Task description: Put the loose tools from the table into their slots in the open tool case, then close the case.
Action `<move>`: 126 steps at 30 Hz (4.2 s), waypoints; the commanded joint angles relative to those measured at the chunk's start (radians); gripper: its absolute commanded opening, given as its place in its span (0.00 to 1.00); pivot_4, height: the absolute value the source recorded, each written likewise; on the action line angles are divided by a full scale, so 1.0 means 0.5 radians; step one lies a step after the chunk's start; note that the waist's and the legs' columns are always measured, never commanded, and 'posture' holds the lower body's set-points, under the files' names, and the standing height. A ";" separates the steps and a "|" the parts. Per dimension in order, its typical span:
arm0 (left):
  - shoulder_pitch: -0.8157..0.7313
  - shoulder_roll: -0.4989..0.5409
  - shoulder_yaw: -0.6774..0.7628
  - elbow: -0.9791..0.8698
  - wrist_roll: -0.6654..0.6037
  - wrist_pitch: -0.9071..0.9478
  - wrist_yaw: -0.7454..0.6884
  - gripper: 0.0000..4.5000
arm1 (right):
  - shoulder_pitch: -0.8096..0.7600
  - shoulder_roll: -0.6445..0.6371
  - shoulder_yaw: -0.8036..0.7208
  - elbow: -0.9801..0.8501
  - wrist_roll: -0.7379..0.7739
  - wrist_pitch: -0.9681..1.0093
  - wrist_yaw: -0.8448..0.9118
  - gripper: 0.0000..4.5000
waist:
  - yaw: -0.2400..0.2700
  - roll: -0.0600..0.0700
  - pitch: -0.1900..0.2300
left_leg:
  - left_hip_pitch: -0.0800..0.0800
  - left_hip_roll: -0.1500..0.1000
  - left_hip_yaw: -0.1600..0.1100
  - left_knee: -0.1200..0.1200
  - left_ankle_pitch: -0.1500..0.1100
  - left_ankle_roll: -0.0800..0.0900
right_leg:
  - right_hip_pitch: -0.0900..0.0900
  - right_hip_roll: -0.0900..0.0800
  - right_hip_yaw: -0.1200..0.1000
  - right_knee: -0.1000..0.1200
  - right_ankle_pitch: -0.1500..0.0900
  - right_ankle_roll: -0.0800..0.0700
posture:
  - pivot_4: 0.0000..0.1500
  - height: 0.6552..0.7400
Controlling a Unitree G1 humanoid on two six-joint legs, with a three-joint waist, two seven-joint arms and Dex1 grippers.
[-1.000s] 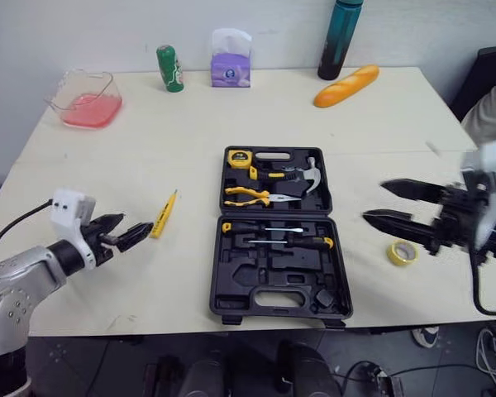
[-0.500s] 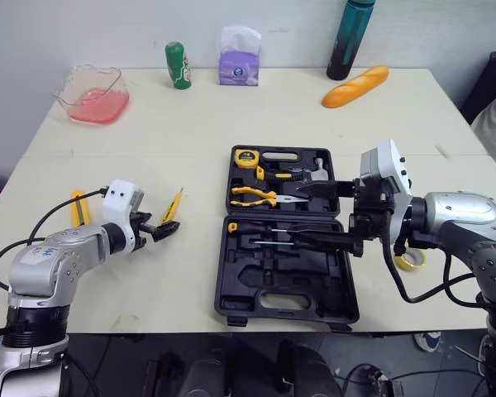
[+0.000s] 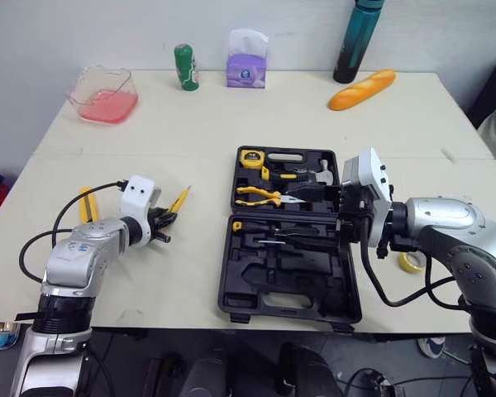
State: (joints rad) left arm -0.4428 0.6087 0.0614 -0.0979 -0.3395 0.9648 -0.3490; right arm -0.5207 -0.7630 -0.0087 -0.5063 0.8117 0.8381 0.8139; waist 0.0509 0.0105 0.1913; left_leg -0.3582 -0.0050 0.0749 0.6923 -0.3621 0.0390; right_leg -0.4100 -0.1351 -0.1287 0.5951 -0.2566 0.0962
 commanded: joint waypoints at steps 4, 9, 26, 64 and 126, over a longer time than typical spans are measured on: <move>0.017 0.357 -0.013 0.004 0.076 -0.359 -0.449 0.12 | 0.041 -0.014 -0.057 -0.086 -0.006 -0.041 -0.011 1.00 | -0.018 -0.003 0.002 | -0.002 0.002 0.000 0.000 0.000 -0.001 | -0.002 0.001 -0.001 -0.001 0.000 0.000 | 1.00 0.94; -0.011 0.635 -0.156 -0.165 0.090 -0.884 -1.035 0.12 | 0.064 -0.047 -0.052 -0.084 -0.038 -0.053 0.014 1.00 | -0.057 -0.003 0.002 | -0.021 0.004 -0.001 0.000 -0.001 -0.001 | -0.017 0.003 -0.006 -0.005 0.000 -0.001 | 1.00 0.94; -0.502 0.395 -0.973 -0.411 0.466 -0.813 -1.434 0.12 | 0.558 -0.312 -0.125 -0.313 -0.221 -0.125 0.037 1.00 | -0.048 -0.007 0.005 | -0.024 0.001 0.002 0.012 0.004 0.007 | -0.015 0.011 -0.006 -0.001 0.003 0.004 | 1.00 0.94; -0.509 -0.086 -0.700 -0.095 0.307 -1.132 -1.599 0.99 | 0.759 -0.351 -0.240 -0.324 -0.263 -0.129 -0.007 1.00 | -0.040 -0.008 0.005 | -0.024 -0.001 -0.014 0.017 0.005 0.010 | -0.003 0.009 -0.011 -0.003 0.004 0.005 | 1.00 0.94; 0.392 0.038 0.662 -0.356 -0.435 -0.534 -1.163 0.99 | 1.364 -0.385 -1.197 -0.099 -0.228 -0.175 0.182 1.00 | -0.044 -0.010 -0.002 | -0.021 -0.001 -0.017 0.018 0.005 0.010 | 0.003 0.005 -0.010 -0.006 0.006 0.007 | 1.00 0.94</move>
State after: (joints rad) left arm -0.2740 0.6048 0.3071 -0.2165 -0.5098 0.6592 -0.9661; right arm 0.1380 -0.9355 -0.5094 -0.5597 0.7035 0.7734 0.8703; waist 0.0290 0.0054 0.1902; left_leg -0.3686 -0.0057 0.0663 0.7012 -0.3597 0.0442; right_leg -0.4086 -0.1321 -0.1338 0.5921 -0.2536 0.0999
